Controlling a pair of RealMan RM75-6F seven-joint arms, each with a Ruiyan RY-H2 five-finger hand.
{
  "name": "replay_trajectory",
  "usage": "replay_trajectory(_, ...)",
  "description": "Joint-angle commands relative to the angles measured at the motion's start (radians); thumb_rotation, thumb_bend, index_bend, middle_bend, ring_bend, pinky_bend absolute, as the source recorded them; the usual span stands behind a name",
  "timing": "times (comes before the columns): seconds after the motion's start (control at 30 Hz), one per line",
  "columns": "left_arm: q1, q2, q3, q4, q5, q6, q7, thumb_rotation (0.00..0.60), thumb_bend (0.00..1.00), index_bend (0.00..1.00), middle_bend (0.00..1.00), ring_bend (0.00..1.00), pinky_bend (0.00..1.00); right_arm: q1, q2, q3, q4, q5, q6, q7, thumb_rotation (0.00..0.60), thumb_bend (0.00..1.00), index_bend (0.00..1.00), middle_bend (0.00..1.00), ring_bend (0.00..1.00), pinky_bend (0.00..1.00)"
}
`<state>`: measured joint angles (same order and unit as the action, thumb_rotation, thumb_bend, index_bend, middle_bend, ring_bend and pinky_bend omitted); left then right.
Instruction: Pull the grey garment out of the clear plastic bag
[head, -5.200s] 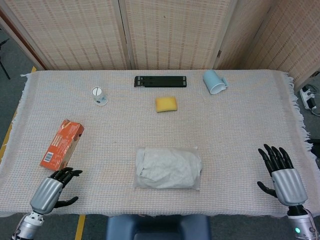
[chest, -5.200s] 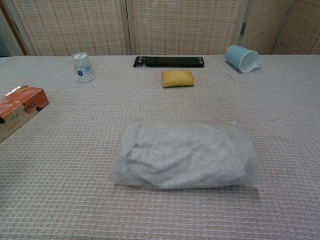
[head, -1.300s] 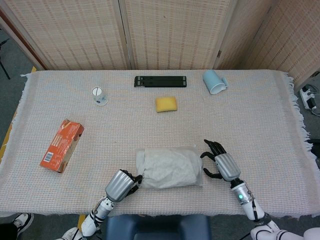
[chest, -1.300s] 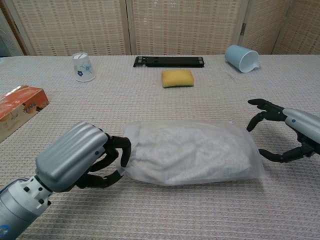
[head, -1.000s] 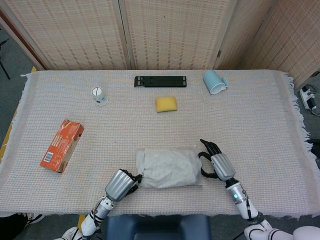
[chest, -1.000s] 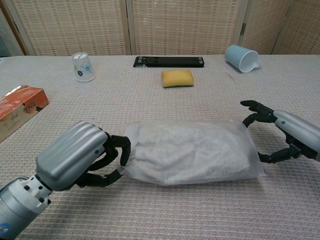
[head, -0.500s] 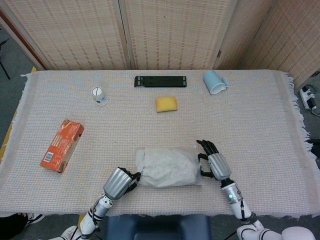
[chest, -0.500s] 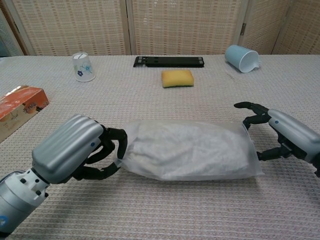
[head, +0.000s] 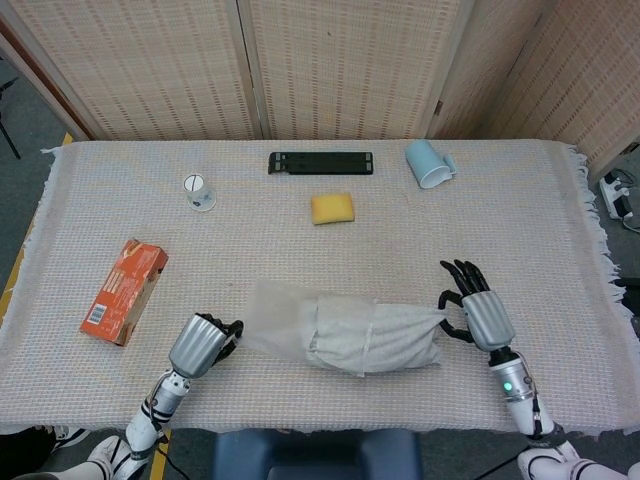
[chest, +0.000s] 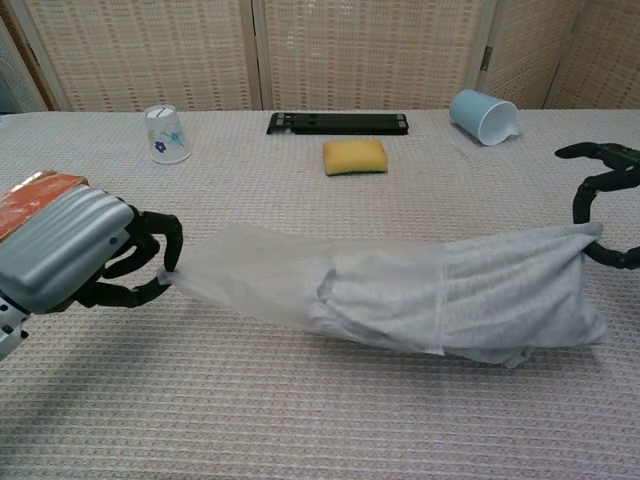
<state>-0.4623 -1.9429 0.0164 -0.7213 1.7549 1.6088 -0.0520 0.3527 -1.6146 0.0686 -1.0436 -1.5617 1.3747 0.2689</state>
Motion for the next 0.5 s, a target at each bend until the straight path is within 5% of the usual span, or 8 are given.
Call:
replay_trajectory(0.03, 0.013, 0.036, -0.019, 0.028, -0.03, 0.005, -0.013, 0.6, 0.59, 0.75, 1.0, 1.0, 1.0, -0.011, 0.05, 0.036, -0.007, 0.048, -0.004, -0.02, 0.6, 0.52, 0.71, 0.08, 0.0, 0.0)
replay_trajectory(0.3, 0.053, 0.095, -0.042, 0.079, -0.091, 0.001, -0.045, 0.6, 0.59, 0.75, 1.0, 1.0, 1.0, -0.033, 0.095, 0.095, 0.052, 0.138, -0.013, -0.005, 0.6, 0.52, 0.71, 0.08, 0.0, 0.0)
replay_trajectory(0.5, 0.055, 0.095, -0.024, 0.065, -0.08, 0.002, -0.057, 0.6, 0.58, 0.73, 1.0, 1.0, 1.0, -0.041, 0.098, 0.088, 0.065, 0.139, -0.024, 0.037, 0.6, 0.52, 0.71, 0.08, 0.0, 0.0)
